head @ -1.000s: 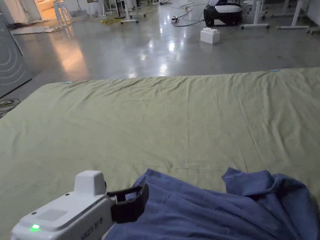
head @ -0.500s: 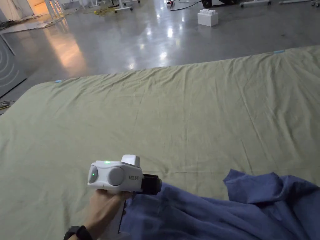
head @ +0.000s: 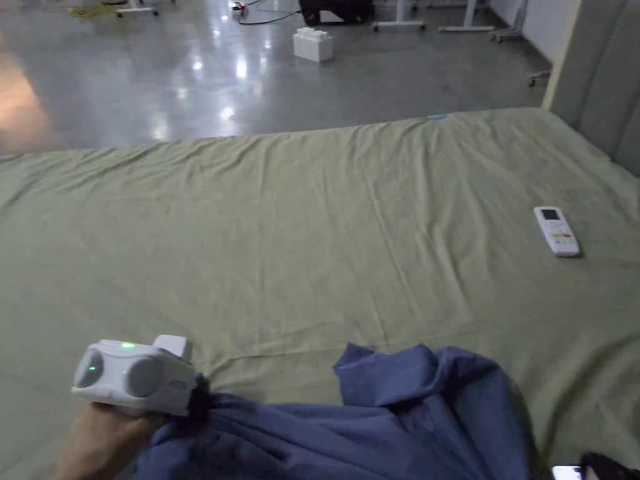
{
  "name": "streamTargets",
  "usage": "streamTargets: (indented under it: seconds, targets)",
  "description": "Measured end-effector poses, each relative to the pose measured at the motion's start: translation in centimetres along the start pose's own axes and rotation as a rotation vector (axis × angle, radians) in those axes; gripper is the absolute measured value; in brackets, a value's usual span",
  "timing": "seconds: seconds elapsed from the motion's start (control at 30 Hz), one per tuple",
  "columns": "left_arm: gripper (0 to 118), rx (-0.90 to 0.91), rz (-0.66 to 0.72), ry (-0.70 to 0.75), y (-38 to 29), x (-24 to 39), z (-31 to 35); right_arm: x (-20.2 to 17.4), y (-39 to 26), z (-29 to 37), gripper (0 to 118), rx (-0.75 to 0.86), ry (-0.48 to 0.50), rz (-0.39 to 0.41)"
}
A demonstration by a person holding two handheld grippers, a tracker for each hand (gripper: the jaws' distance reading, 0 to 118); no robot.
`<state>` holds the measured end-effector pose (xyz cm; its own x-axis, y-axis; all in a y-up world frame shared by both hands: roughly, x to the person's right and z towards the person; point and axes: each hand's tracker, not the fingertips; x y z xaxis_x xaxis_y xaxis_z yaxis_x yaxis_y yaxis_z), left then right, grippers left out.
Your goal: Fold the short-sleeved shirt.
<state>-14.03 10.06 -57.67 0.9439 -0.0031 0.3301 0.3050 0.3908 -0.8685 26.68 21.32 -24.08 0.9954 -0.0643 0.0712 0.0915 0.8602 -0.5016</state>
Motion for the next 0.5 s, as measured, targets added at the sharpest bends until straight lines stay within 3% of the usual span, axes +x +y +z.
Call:
streamTargets:
  seconds: [0.2, 0.23, 0.27, 0.3, 0.33, 0.4, 0.5]
  targets:
    - [4, -0.019, 0.036, -0.024, 0.4, -0.5, 0.3, 0.8, 5.1, -10.9, 5, -0.153, 0.106, 0.124]
    - [4, -0.024, 0.044, -0.029, 0.4, -0.5, 0.4, 0.8, 5.8, -12.8, 18, -0.177, 0.121, 0.171]
    - [4, -0.028, 0.053, -0.034, 0.4, -0.5, 0.4, 0.7, 6.4, -15.0, 50, -0.216, 0.125, 0.231]
    - [4, -0.031, 0.05, -0.032, 0.4, -0.4, 0.4, 0.8, 6.7, -17.3, 70, -0.27, 0.121, 0.303]
    - [4, -0.035, 0.039, -0.028, 0.5, -0.1, 0.6, 0.8, 6.9, -19.0, 79, -0.299, 0.122, 0.356]
    - [4, -0.029, -0.055, 0.002, 0.3, 0.7, 0.7, 1.7, 6.9, -22.7, 81, -0.373, 0.155, 0.399]
    - [4, -0.031, -0.018, -0.009, 0.4, 0.4, 0.7, 3.1, 6.0, -26.5, 81, -0.472, 0.137, 0.412]
